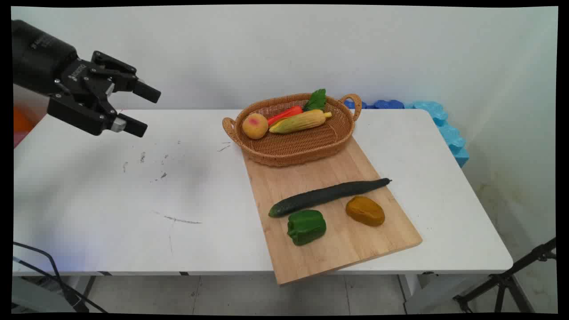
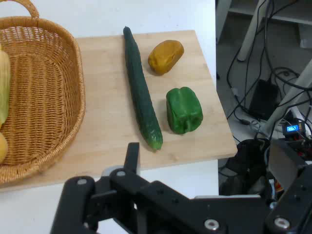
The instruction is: Pick up the cucumber from the cutting board
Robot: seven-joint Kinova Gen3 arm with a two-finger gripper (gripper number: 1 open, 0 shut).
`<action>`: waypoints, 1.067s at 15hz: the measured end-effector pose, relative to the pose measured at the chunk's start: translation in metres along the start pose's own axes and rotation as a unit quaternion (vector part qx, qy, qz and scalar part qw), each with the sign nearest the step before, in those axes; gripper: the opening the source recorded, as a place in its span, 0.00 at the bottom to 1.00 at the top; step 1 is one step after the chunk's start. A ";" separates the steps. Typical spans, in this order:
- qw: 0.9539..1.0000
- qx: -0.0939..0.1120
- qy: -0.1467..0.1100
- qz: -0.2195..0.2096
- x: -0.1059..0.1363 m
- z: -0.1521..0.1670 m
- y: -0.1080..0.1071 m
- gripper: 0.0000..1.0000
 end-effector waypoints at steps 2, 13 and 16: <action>1.000 0.001 0.000 -0.002 0.001 0.001 -0.001 1.00; 0.999 0.029 -0.008 -0.045 0.058 0.065 -0.012 1.00; 0.996 0.046 -0.023 -0.074 0.081 0.118 -0.009 1.00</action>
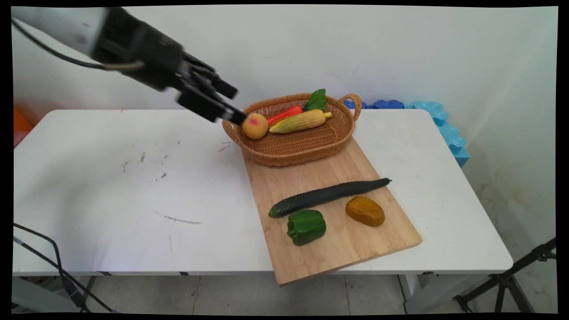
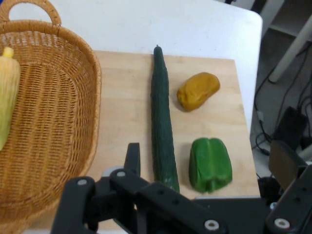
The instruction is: Pick up the cucumber from the cutting board
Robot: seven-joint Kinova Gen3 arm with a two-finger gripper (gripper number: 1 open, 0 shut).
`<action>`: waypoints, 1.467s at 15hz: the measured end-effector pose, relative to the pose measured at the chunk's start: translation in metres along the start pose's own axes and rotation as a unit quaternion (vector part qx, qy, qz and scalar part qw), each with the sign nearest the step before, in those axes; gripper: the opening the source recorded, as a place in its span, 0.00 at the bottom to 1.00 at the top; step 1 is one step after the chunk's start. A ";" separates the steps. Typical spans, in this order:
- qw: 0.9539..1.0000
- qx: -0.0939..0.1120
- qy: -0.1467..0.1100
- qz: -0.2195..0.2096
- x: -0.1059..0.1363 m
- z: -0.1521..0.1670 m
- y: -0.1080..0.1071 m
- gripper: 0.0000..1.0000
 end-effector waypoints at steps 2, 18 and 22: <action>1.000 0.006 -0.008 -0.010 0.006 0.022 0.004 1.00; 0.992 0.052 -0.112 -0.036 0.004 0.226 0.017 1.00; 0.989 0.062 -0.128 -0.036 0.002 0.262 0.011 1.00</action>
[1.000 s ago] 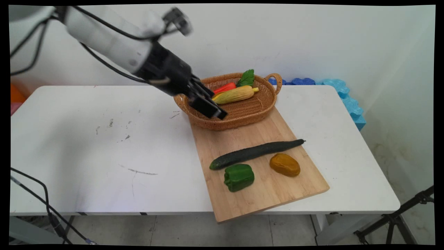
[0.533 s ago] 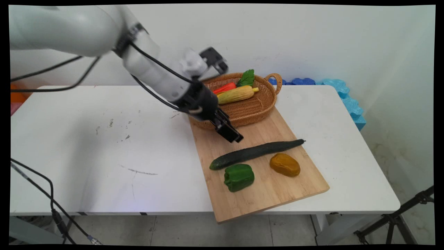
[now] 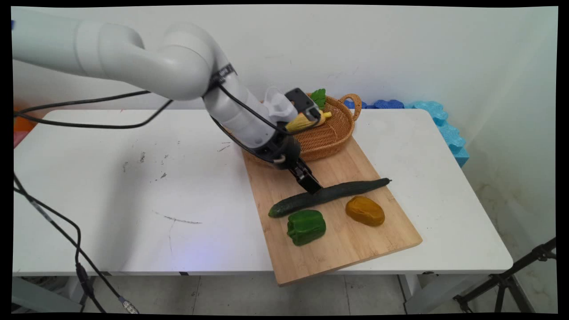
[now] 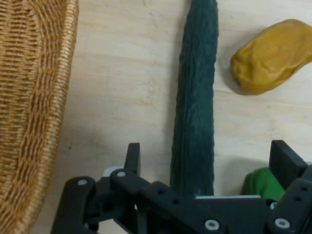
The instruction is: Pick up the cucumber from the cutting board
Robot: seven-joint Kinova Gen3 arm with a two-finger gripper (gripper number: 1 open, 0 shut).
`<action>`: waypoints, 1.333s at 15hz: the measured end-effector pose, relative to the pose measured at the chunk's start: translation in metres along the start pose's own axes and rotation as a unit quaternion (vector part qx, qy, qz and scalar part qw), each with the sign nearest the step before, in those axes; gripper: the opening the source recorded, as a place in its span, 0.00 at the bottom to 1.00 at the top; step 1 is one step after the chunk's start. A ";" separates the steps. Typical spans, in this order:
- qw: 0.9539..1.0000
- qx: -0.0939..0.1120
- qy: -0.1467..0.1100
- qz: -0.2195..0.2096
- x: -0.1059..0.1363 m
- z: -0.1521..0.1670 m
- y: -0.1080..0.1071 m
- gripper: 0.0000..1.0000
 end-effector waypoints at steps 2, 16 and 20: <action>1.000 0.001 -0.007 -0.002 0.002 0.013 0.000 1.00; 1.000 0.007 -0.028 0.000 0.005 0.065 -0.003 1.00; 1.000 0.005 -0.031 0.000 0.003 0.070 -0.006 0.00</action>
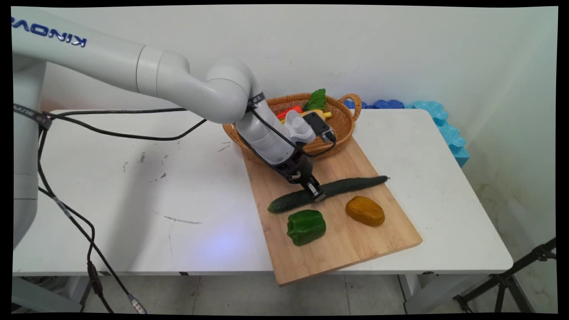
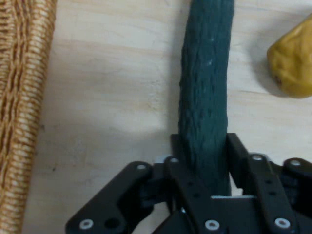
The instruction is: Place the picked object in the vegetable basket
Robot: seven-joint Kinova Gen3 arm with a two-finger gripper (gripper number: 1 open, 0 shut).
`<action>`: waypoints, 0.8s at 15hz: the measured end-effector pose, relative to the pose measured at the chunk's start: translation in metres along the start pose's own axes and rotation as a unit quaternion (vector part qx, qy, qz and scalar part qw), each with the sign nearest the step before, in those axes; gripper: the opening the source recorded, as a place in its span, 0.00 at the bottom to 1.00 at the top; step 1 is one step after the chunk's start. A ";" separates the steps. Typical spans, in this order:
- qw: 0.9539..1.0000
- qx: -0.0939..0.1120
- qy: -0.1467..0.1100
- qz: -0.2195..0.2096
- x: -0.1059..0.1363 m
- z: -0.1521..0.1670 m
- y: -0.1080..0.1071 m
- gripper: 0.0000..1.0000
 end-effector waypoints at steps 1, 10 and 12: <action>1.000 -0.001 0.001 0.001 0.000 0.000 -0.001 0.00; 0.999 -0.008 0.039 0.004 0.019 -0.066 -0.021 0.00; 0.999 -0.015 0.051 -0.002 0.025 -0.091 -0.027 0.00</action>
